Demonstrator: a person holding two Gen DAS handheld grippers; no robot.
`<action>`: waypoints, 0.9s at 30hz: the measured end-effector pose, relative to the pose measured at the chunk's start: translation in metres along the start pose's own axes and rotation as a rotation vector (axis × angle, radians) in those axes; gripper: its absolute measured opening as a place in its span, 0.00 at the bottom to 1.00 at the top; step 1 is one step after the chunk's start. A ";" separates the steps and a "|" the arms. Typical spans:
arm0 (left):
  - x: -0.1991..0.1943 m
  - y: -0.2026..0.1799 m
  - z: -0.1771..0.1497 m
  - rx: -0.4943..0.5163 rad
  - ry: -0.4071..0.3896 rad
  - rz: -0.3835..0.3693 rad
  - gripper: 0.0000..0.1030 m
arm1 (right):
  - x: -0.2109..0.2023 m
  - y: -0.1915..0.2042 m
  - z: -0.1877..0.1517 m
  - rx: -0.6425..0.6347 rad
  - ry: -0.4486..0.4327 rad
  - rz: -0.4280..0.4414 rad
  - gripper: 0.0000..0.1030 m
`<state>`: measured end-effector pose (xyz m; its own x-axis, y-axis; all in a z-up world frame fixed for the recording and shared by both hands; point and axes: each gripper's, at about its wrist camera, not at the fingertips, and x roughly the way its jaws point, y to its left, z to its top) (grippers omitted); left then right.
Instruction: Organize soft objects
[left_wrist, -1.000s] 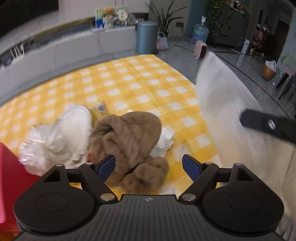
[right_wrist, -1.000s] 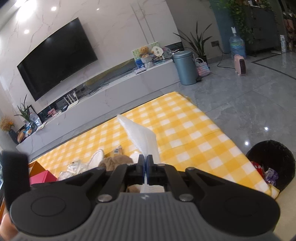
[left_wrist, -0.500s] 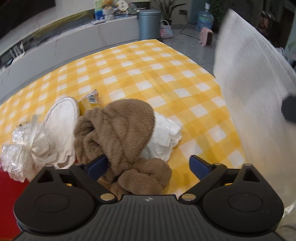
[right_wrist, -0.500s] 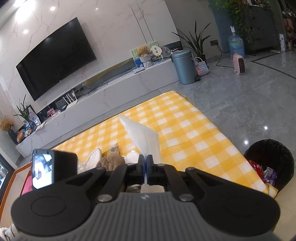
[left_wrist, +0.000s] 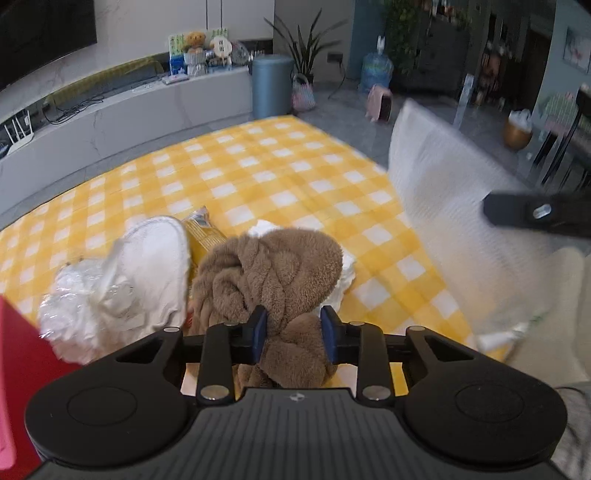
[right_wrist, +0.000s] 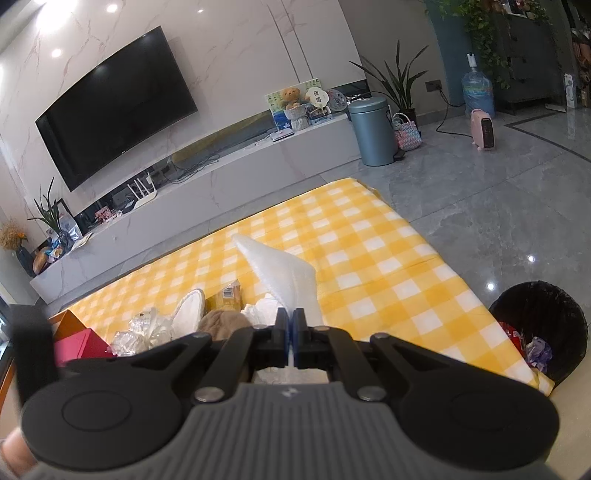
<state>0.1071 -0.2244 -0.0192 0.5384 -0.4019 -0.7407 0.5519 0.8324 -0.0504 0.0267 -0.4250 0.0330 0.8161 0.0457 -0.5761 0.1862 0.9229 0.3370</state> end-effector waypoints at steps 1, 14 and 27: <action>-0.009 0.002 -0.001 0.001 -0.018 -0.015 0.34 | 0.000 0.001 0.000 -0.004 0.001 -0.001 0.00; -0.088 0.033 -0.014 -0.095 -0.192 -0.124 0.33 | -0.001 0.024 -0.002 -0.068 0.007 0.071 0.00; -0.109 0.054 -0.007 -0.166 -0.246 -0.091 0.32 | 0.010 0.064 -0.006 -0.166 0.037 0.150 0.00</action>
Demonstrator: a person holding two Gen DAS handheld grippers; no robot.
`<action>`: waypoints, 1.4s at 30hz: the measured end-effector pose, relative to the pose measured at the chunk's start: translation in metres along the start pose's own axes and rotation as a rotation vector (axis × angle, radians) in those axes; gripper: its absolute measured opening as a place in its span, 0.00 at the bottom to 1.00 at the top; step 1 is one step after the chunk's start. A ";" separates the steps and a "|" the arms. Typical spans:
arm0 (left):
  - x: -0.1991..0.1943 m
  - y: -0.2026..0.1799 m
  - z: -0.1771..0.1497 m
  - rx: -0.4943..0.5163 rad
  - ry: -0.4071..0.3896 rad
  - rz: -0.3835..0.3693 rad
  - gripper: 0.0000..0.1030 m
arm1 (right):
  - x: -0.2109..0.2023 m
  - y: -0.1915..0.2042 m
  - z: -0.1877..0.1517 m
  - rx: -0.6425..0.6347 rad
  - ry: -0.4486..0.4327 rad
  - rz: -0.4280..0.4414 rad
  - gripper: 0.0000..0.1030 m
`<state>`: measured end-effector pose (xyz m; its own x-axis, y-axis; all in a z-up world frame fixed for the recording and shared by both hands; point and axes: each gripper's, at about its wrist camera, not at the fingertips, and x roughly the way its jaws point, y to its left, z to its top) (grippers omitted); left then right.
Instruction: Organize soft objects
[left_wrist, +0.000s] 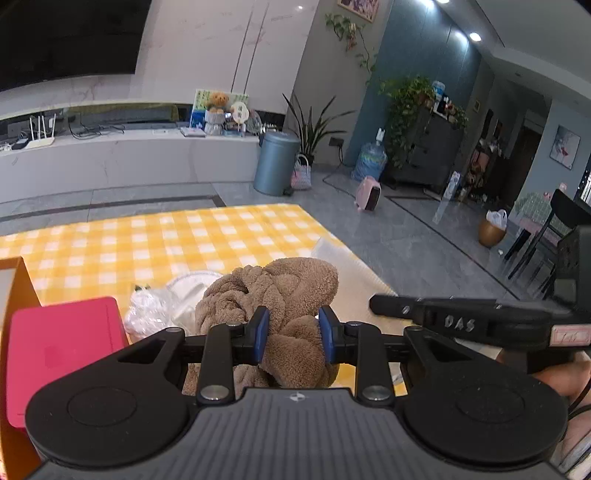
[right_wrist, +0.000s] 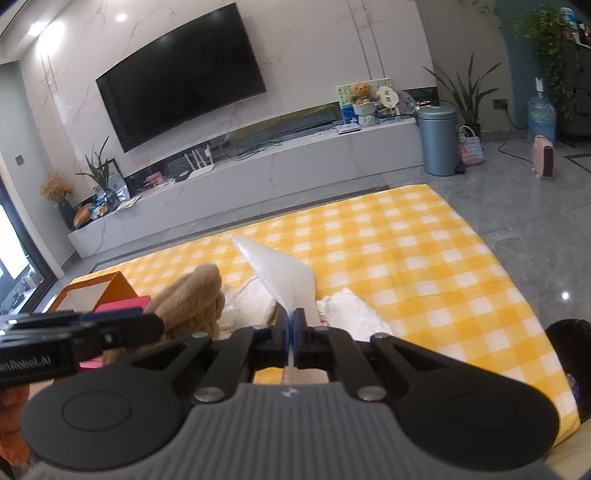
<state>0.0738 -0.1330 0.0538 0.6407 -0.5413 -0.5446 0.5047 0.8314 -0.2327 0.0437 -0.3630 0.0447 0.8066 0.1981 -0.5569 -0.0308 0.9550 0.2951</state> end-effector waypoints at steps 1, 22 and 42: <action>-0.002 0.001 0.001 -0.001 -0.007 -0.002 0.32 | 0.002 0.002 0.000 -0.001 0.005 0.007 0.00; 0.064 0.010 -0.020 0.011 0.115 -0.028 0.01 | 0.078 -0.009 -0.027 0.222 0.247 0.138 0.00; 0.094 0.016 -0.068 -0.225 0.493 0.293 0.88 | 0.087 -0.016 -0.030 0.158 0.328 0.033 0.00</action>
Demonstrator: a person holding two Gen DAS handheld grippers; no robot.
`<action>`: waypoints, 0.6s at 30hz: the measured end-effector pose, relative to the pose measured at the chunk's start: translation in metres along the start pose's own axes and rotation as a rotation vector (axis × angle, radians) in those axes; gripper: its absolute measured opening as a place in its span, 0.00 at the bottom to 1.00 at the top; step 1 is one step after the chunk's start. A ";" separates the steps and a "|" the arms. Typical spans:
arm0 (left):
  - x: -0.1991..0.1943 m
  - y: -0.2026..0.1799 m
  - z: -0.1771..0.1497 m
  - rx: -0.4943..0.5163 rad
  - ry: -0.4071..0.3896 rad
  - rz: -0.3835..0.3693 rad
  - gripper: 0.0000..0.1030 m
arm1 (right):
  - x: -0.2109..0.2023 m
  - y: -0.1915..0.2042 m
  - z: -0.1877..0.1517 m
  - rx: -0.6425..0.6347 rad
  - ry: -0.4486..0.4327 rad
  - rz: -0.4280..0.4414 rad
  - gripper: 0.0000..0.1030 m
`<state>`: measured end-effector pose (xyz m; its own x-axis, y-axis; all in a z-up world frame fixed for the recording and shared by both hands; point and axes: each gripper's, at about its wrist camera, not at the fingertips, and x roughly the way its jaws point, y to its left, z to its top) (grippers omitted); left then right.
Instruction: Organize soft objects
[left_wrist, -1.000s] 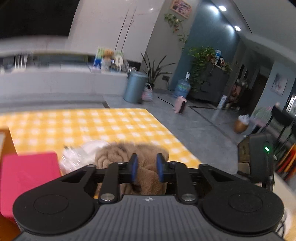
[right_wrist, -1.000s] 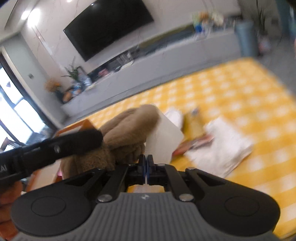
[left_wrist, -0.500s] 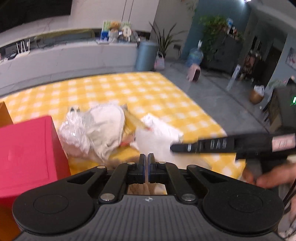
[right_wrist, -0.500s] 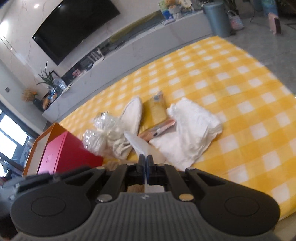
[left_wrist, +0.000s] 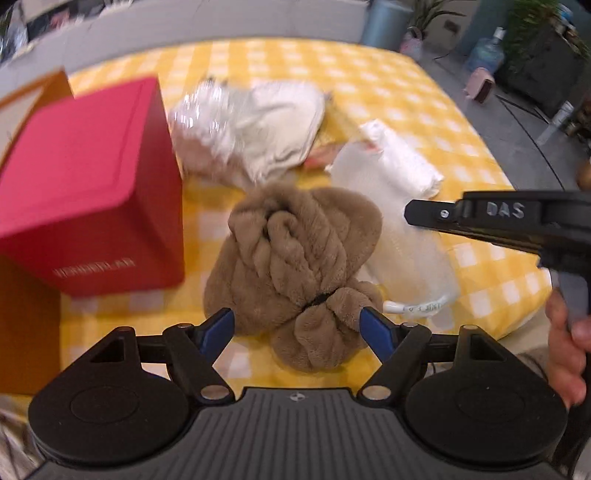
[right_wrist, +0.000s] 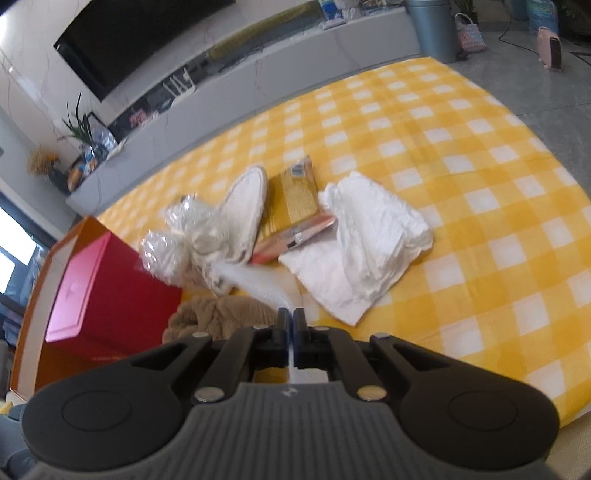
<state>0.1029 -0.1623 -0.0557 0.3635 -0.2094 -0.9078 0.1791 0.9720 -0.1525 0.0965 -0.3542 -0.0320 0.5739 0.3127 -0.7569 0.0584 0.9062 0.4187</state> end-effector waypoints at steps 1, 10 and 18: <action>0.005 0.000 0.002 -0.018 0.019 -0.002 0.88 | 0.000 0.000 0.000 -0.004 -0.001 -0.005 0.00; 0.036 -0.002 0.020 -0.160 0.096 0.006 0.93 | -0.003 -0.003 -0.001 0.006 -0.009 -0.020 0.00; 0.033 0.001 0.018 -0.139 0.066 -0.022 0.67 | 0.002 0.000 -0.003 -0.020 0.020 -0.051 0.04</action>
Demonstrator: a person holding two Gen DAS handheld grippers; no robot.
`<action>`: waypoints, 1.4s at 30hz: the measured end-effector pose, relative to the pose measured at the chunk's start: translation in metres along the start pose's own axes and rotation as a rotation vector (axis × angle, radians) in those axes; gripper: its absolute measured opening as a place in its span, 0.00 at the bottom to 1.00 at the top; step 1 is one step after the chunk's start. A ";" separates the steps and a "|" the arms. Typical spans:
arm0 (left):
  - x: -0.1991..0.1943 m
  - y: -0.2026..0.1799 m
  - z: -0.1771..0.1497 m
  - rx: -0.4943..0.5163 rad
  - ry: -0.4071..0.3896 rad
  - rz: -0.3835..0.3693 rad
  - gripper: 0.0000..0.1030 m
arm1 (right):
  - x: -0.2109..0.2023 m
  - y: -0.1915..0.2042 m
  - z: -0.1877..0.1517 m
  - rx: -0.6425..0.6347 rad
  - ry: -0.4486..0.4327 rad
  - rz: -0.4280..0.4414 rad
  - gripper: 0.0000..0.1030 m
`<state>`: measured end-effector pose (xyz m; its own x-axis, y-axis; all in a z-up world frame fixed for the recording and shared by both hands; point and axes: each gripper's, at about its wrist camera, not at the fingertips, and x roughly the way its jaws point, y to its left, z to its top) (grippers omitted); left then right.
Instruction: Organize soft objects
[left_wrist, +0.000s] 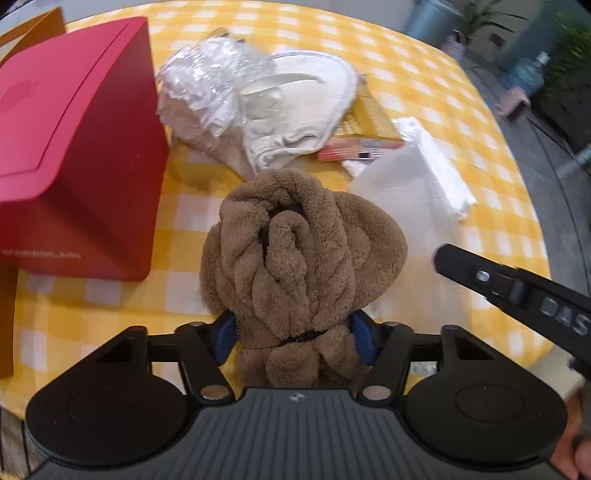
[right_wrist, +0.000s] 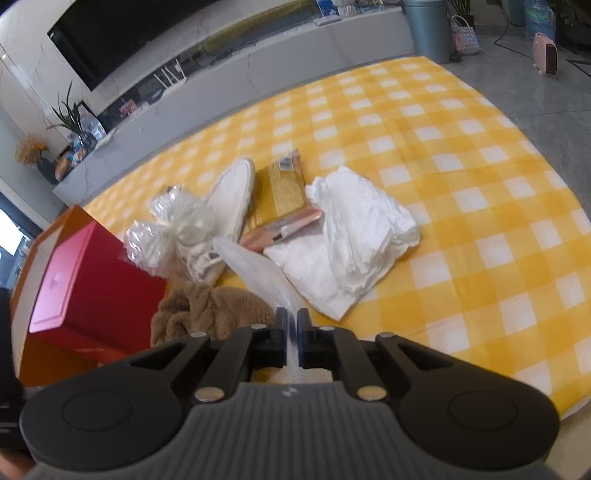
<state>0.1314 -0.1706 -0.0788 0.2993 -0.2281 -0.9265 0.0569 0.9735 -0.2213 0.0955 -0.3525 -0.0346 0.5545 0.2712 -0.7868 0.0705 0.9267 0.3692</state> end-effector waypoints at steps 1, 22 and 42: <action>-0.003 0.003 -0.001 0.011 -0.004 -0.019 0.66 | 0.001 0.000 0.000 -0.002 0.006 0.006 0.04; -0.109 0.094 -0.017 0.024 -0.202 -0.370 0.66 | 0.046 0.046 -0.019 -0.238 0.216 -0.108 0.65; -0.140 0.092 -0.027 0.151 -0.293 -0.401 0.64 | 0.046 0.066 -0.029 -0.361 0.160 -0.175 0.00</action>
<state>0.0685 -0.0498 0.0226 0.4787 -0.5913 -0.6490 0.3522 0.8064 -0.4750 0.1016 -0.2713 -0.0605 0.4226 0.1125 -0.8993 -0.1581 0.9862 0.0491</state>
